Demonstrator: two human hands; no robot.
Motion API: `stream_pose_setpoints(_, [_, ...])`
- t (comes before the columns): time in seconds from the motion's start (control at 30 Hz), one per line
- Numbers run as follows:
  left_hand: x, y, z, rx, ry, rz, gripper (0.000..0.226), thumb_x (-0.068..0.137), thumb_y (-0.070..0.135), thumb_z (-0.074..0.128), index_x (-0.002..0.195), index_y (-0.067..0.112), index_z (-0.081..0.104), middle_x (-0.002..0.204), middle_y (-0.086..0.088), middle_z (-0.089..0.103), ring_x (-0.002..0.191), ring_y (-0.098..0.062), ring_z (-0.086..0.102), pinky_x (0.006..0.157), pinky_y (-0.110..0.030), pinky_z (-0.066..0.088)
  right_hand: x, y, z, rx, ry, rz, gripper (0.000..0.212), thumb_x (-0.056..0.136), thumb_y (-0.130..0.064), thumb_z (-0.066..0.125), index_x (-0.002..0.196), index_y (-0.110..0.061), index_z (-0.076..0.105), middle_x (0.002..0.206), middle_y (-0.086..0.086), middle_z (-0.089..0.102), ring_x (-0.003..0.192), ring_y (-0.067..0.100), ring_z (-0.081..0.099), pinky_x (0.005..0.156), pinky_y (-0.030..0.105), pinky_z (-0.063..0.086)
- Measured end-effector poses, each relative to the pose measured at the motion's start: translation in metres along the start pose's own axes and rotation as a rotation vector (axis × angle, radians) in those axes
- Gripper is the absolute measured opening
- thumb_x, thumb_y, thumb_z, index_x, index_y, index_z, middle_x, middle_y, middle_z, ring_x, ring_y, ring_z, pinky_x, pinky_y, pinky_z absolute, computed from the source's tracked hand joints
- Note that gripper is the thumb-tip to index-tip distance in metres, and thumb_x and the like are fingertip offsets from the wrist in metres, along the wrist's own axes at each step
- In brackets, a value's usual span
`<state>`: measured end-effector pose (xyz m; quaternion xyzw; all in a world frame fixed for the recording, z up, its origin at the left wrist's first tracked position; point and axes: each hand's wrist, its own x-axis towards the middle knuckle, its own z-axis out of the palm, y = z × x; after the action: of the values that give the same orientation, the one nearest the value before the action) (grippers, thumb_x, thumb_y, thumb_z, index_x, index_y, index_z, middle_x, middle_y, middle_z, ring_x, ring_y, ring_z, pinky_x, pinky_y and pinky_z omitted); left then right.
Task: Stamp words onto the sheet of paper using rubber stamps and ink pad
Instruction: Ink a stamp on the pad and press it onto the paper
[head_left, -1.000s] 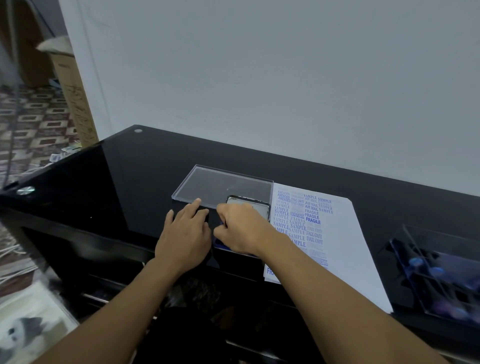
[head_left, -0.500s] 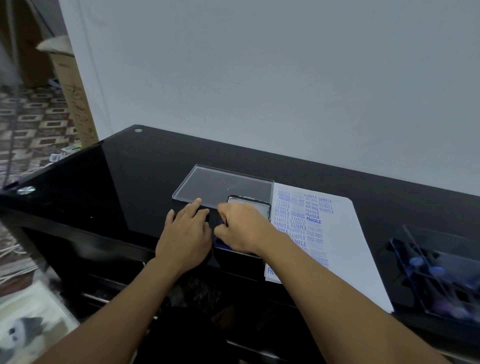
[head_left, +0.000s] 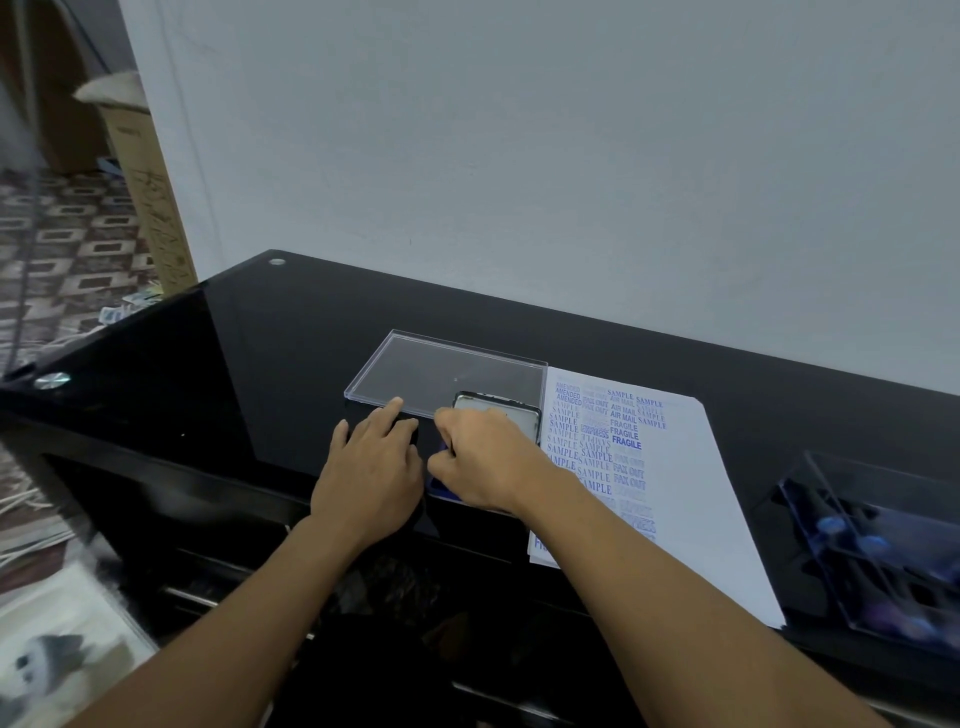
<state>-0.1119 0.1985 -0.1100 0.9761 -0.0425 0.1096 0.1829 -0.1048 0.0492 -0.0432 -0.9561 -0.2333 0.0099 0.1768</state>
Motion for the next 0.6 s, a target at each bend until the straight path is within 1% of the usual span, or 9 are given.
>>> stream_pose_setpoints(0.1, [-0.0003, -0.0001, 0.0003, 0.003, 0.001, 0.002, 0.040, 0.102, 0.026, 0.033, 0.138, 0.019, 0.048, 0.162, -0.003, 0.023, 0.147, -0.016, 0.025, 0.120, -0.050, 0.016, -0.0012, -0.0007, 0.0026, -0.007, 0.007, 0.014, 0.026, 0.087, -0.021, 0.053, 0.071, -0.026, 0.033, 0.083, 0.007, 0.057, 0.082, 0.028, 0.052, 0.057, 0.032, 0.036])
stream_pose_setpoints(0.2, [-0.0001, 0.0001, 0.0000, 0.003, -0.002, 0.000, 0.041, 0.102, 0.026, 0.032, 0.139, 0.020, 0.048, 0.162, -0.002, 0.023, 0.147, -0.015, 0.024, 0.119, -0.050, 0.015, -0.0023, -0.0011, 0.0045, -0.019, 0.017, 0.009, 0.021, 0.086, -0.021, 0.053, 0.076, -0.026, 0.035, 0.086, 0.010, 0.060, 0.084, 0.030, 0.053, 0.059, 0.034, 0.040])
stream_pose_setpoints(0.27, [-0.0002, 0.0004, -0.0004, 0.001, 0.000, 0.002, 0.040, 0.102, 0.026, 0.033, 0.138, 0.019, 0.049, 0.162, -0.002, 0.024, 0.147, -0.016, 0.025, 0.119, -0.050, 0.016, -0.0018, -0.0008, 0.0033, -0.016, 0.011, 0.009, 0.024, 0.086, -0.020, 0.053, 0.073, -0.025, 0.033, 0.083, 0.007, 0.058, 0.081, 0.029, 0.052, 0.057, 0.033, 0.038])
stream_pose_setpoints(0.37, [-0.0005, 0.0012, -0.0013, -0.002, -0.004, -0.001, 0.040, 0.102, 0.026, 0.034, 0.138, 0.018, 0.048, 0.162, -0.002, 0.023, 0.147, -0.016, 0.024, 0.120, -0.049, 0.015, 0.0008, 0.0008, -0.0003, 0.001, -0.004, 0.008, 0.029, 0.087, -0.019, 0.054, 0.068, -0.024, 0.032, 0.073, 0.000, 0.048, 0.076, 0.025, 0.049, 0.051, 0.029, 0.029])
stream_pose_setpoints(0.43, [-0.0002, 0.0016, -0.0016, 0.000, -0.004, -0.001, 0.040, 0.102, 0.026, 0.034, 0.139, 0.018, 0.048, 0.162, -0.002, 0.023, 0.147, -0.016, 0.024, 0.120, -0.049, 0.015, 0.0018, 0.0007, -0.0024, 0.004, -0.007, 0.001, 0.030, 0.088, -0.019, 0.055, 0.067, -0.024, 0.033, 0.070, -0.003, 0.044, 0.074, 0.023, 0.047, 0.050, 0.027, 0.026])
stream_pose_setpoints(0.53, [-0.0004, 0.0007, -0.0013, 0.005, -0.008, -0.002, 0.041, 0.102, 0.027, 0.033, 0.140, 0.019, 0.047, 0.162, -0.002, 0.022, 0.147, -0.016, 0.024, 0.120, -0.049, 0.014, 0.0008, -0.0004, -0.0016, -0.003, 0.000, -0.007, 0.029, 0.088, -0.018, 0.054, 0.068, -0.024, 0.034, 0.071, -0.001, 0.047, 0.076, 0.023, 0.048, 0.051, 0.028, 0.029])
stream_pose_setpoints(0.6, [-0.0007, -0.0001, -0.0008, 0.009, -0.012, -0.001, 0.042, 0.102, 0.027, 0.033, 0.140, 0.020, 0.046, 0.163, -0.002, 0.021, 0.147, -0.015, 0.023, 0.119, -0.049, 0.014, -0.0008, -0.0009, 0.0016, -0.017, 0.010, -0.002, 0.029, 0.087, -0.020, 0.053, 0.069, -0.025, 0.032, 0.077, 0.004, 0.054, 0.079, 0.026, 0.050, 0.056, 0.032, 0.036])
